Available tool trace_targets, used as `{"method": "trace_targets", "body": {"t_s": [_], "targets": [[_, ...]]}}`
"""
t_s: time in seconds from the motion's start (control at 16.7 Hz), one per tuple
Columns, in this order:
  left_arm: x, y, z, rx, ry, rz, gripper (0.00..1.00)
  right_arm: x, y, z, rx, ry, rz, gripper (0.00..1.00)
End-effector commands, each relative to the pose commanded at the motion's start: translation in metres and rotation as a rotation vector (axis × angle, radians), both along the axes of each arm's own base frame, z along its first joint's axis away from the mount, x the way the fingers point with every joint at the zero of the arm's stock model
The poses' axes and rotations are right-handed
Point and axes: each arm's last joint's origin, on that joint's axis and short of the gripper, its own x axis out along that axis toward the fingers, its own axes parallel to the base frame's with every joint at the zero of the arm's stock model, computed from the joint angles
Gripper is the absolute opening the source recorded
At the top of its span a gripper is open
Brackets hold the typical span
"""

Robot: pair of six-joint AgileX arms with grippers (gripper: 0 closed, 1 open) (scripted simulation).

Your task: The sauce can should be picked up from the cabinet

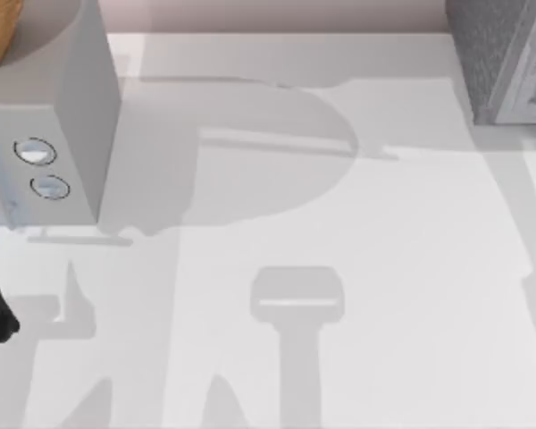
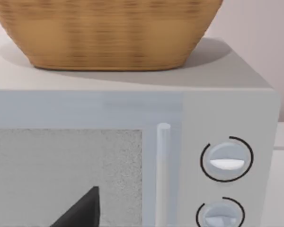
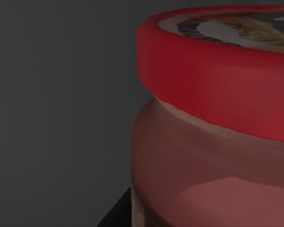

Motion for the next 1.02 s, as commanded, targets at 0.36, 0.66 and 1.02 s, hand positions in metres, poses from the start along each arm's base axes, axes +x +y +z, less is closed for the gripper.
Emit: {"method": "trace_targets", "body": {"t_s": [0.36, 0.66, 1.02], "targets": [[0.0, 0.0, 0.0, 0.0, 0.0, 0.0, 1.0, -0.098, 0.003, 0.022, -0.007, 0.037, 0.016, 0.0], [0.0, 0.0, 0.0, 0.0, 0.0, 0.0, 1.0, -0.121, 0.003, 0.025, -0.008, 0.041, 0.024, 0.0], [0.0, 0.0, 0.0, 0.0, 0.0, 0.0, 1.0, -0.137, -0.003, 0.028, -0.004, -0.015, 0.029, 0.0]]}}
